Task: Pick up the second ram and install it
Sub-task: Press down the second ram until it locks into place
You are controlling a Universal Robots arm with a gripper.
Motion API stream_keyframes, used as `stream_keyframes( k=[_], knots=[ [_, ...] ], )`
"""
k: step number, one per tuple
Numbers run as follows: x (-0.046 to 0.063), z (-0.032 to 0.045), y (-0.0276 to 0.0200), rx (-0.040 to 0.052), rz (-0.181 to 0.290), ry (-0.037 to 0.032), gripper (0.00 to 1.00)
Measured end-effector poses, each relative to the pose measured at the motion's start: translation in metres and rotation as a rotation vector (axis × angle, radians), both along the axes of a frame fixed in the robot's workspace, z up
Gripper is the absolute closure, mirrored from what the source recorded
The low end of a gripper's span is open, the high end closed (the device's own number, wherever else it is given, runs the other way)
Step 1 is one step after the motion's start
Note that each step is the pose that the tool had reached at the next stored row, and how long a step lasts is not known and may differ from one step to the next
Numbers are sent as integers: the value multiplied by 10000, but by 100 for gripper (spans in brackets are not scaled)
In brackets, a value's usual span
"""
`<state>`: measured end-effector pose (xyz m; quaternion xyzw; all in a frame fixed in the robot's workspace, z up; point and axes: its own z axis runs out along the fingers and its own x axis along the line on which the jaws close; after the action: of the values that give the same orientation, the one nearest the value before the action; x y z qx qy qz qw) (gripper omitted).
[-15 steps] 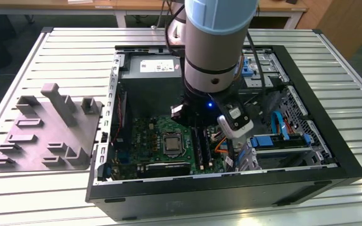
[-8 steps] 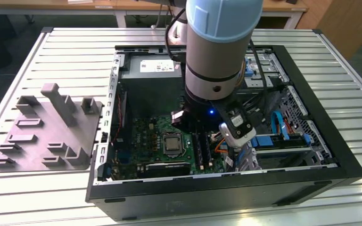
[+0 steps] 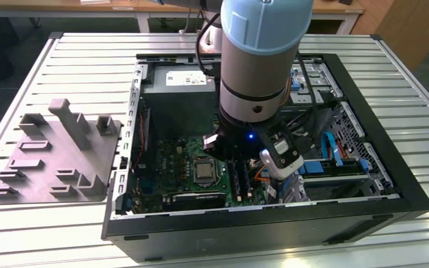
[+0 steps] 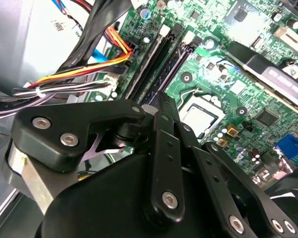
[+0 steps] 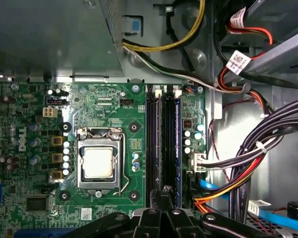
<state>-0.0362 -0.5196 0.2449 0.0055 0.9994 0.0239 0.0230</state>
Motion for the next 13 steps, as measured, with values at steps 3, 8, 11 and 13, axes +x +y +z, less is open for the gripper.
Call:
stream_keyframes(
  k=[3,8,11,13],
  knots=[
    [0,-10,-5,-1,-3,0,90],
    [1,-13,-23,-1,0,0,90],
    [0,-37,-33,2,-3,2,90],
    [1,-72,-37,-1,-3,14,90]
  ],
)
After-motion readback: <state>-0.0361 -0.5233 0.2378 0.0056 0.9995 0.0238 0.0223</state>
